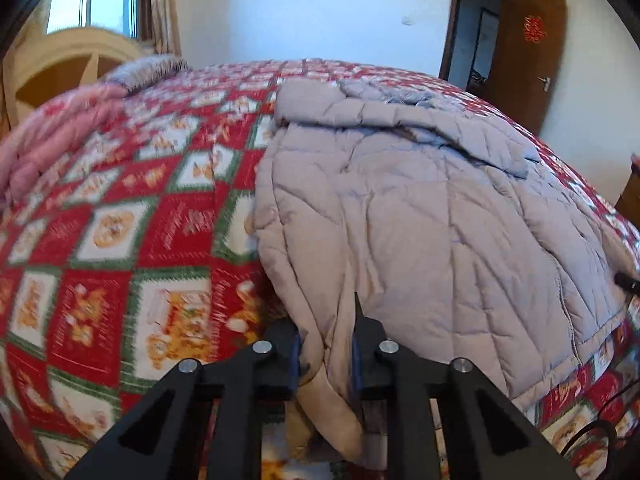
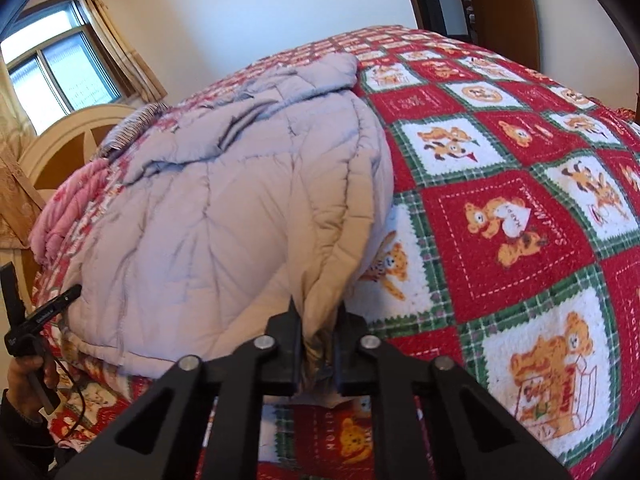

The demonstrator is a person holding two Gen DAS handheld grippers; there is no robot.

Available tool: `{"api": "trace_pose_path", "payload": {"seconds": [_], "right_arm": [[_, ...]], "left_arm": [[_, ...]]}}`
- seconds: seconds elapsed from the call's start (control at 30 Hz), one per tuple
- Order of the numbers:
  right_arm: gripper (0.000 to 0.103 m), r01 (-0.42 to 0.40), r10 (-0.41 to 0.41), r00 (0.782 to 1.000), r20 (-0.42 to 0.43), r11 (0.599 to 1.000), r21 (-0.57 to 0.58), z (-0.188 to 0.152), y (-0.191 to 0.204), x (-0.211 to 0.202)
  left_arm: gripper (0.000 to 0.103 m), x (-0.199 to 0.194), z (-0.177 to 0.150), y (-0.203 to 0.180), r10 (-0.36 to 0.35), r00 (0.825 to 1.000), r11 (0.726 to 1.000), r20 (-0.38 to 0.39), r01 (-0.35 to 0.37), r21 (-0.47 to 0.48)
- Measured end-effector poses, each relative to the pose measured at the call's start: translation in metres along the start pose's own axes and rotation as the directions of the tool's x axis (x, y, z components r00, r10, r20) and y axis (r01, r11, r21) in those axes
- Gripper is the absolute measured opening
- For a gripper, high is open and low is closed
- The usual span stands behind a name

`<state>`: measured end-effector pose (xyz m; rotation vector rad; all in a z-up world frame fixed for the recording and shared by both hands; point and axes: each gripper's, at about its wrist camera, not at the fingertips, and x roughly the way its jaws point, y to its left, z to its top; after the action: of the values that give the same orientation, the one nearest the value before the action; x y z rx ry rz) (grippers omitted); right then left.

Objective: Fold large clothes

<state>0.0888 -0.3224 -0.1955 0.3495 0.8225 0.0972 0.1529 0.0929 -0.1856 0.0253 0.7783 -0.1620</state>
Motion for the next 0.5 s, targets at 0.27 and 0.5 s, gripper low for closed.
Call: {"api": "trace_pose_path", "payload": {"seconds": [0.27, 0.5], "right_arm": [[0.011, -0.042, 0.043, 0.999, 0.029, 0.999, -0.004, -0.002, 0.004, -0.028], [0.01, -0.133, 0.132, 0.981, 0.141, 0.991, -0.005, 0.01, 0.016, -0.098]], "left_arm": [[0.014, -0.039, -0.001, 0.006, -0.083, 0.996, 0.997, 0.043, 0.083, 0.001], [0.012, -0.113, 0.018, 0.013, -0.188, 0.968, 0.981, 0.167, 0.192, -0.007]]}}
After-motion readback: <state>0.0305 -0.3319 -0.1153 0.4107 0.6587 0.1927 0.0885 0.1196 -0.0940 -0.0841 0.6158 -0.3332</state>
